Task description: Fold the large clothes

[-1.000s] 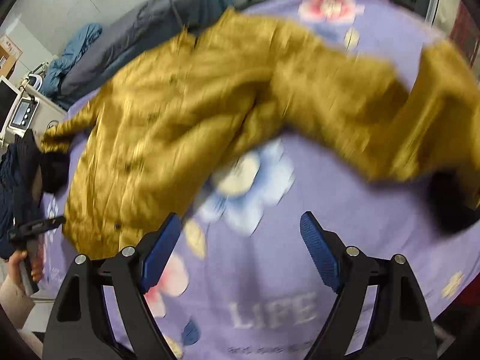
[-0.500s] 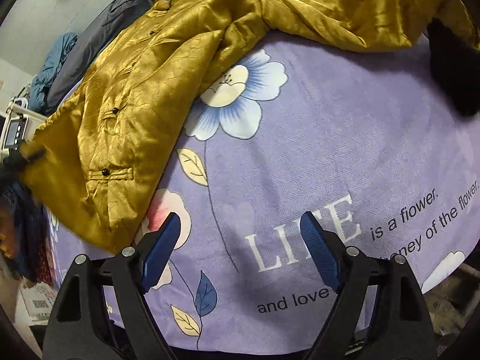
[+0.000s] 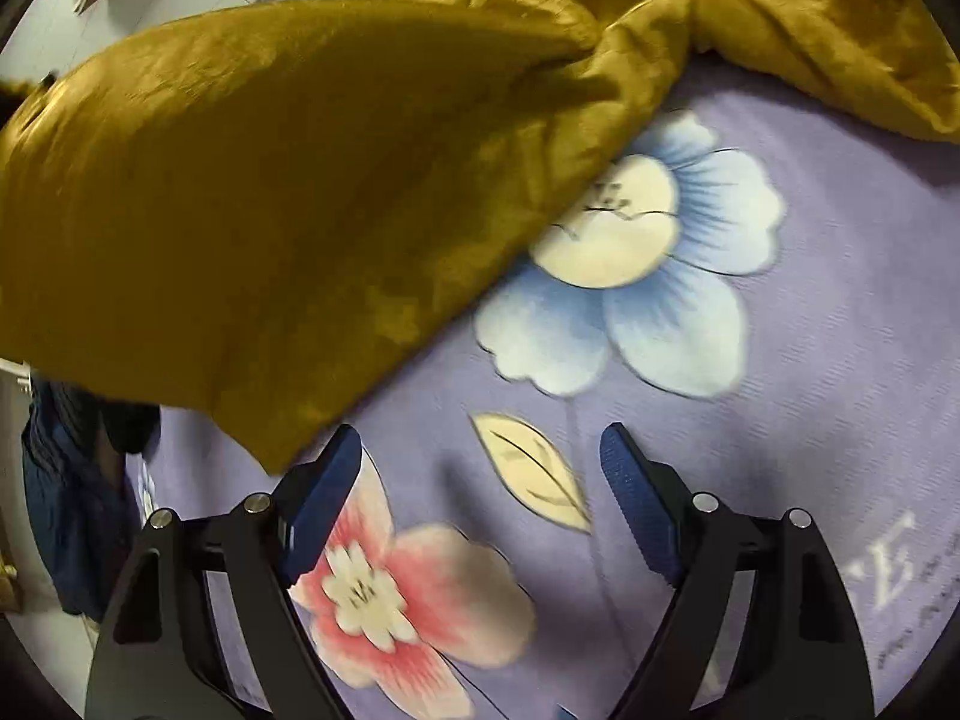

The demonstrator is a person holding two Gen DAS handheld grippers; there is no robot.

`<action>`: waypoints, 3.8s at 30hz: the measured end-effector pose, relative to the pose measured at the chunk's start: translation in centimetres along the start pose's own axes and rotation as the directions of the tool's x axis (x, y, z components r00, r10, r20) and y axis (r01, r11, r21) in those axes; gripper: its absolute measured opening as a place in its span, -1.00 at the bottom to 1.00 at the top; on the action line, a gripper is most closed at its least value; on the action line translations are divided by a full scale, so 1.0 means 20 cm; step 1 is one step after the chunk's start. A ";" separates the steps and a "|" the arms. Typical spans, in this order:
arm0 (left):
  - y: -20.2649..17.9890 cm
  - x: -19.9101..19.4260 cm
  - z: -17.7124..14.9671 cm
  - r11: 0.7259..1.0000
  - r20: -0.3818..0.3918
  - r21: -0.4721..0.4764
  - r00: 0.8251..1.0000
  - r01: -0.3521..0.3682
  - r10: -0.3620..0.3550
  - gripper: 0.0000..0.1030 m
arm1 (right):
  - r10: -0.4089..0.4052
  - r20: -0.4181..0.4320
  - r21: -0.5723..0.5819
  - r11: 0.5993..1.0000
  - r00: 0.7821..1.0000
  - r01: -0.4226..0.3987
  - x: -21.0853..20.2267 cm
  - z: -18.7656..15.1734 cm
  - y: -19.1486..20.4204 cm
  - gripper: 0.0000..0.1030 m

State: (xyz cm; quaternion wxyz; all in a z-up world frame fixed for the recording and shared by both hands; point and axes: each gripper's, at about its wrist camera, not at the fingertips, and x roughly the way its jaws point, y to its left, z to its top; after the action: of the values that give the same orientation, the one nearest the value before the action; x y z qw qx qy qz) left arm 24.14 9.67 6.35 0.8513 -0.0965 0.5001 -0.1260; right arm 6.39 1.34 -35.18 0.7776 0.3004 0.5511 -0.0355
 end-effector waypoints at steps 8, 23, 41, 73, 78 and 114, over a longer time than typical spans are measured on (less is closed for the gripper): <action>-0.01 0.02 -0.08 0.998 -0.022 0.053 0.999 -0.045 0.046 -0.80 | 0.135 -0.056 0.126 0.984 0.989 -0.127 0.26 0.16 0.26 -0.03; 0.38 -0.01 -0.86 0.994 -0.196 0.075 0.976 -0.079 0.092 -0.73 | 0.068 0.041 0.141 0.987 0.997 -0.073 -0.69 0.18 -0.52 -0.91; 0.64 0.26 -1.21 0.980 -0.281 0.025 0.940 -0.197 0.196 0.84 | -0.082 -0.062 0.134 0.987 0.995 0.090 -0.65 0.02 -0.76 0.49; 0.27 -0.17 -1.62 0.934 -0.205 0.250 0.929 -0.255 0.309 0.69 | -0.407 -0.087 -0.113 0.911 0.909 0.396 -0.94 0.06 -0.66 -0.03; 0.18 -0.09 -1.41 0.940 -0.194 0.278 0.947 -0.199 0.258 0.71 | -0.346 0.008 -0.334 0.883 0.938 0.329 -0.90 0.21 -0.27 0.22; 0.05 0.36 -1.62 0.920 -0.363 0.277 0.856 -0.277 0.367 0.88 | -0.075 0.047 0.105 0.992 0.996 0.069 -0.85 0.46 -0.34 0.34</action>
State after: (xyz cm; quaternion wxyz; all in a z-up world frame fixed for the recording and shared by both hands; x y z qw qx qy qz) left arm -0.75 7.15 -15.38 0.7422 0.1098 0.6590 -0.0518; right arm 4.76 -13.58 -21.16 0.7732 0.3190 0.5390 -0.0996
